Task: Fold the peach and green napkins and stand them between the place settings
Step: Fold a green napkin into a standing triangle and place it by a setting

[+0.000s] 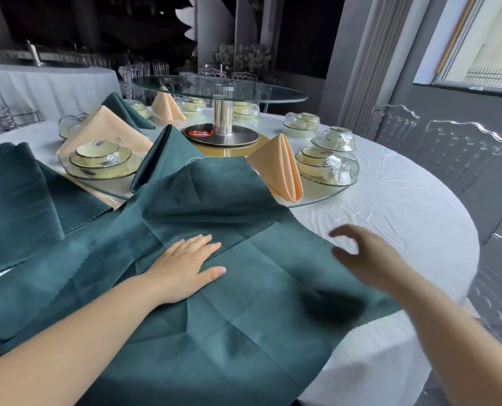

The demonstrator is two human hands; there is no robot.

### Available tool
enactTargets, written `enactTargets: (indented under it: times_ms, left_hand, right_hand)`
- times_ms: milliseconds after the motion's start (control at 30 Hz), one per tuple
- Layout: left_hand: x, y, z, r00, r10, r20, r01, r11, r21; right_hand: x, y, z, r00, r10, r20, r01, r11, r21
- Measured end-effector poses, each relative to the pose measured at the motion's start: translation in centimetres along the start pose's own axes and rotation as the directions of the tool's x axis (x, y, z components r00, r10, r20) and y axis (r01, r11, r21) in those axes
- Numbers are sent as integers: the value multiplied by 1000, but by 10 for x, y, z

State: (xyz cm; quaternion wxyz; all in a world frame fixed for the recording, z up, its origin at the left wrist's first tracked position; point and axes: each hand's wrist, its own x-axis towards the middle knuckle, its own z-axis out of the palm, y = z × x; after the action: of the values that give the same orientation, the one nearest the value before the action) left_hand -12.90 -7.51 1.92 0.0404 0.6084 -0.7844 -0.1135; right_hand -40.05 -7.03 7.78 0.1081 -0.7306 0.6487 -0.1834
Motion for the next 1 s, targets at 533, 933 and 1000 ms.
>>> enactTargets:
  times_ms: [533,933,1000]
  left_hand:
    - [-99,-111,-31,867,-414,-278,383,910,-160]
    - [-88,-169,-55,686,-588,-428,597,791,-132]
    - [-87,-175,-59,621,-607,-496,665,743,-77]
  right_hand:
    - [36,-85,110,900,-389,196,405,913,-44]
    - [32,-84,108,915,-386,122,383,923,49]
    - [33,-83,109,919,-379,113,376,926,45]
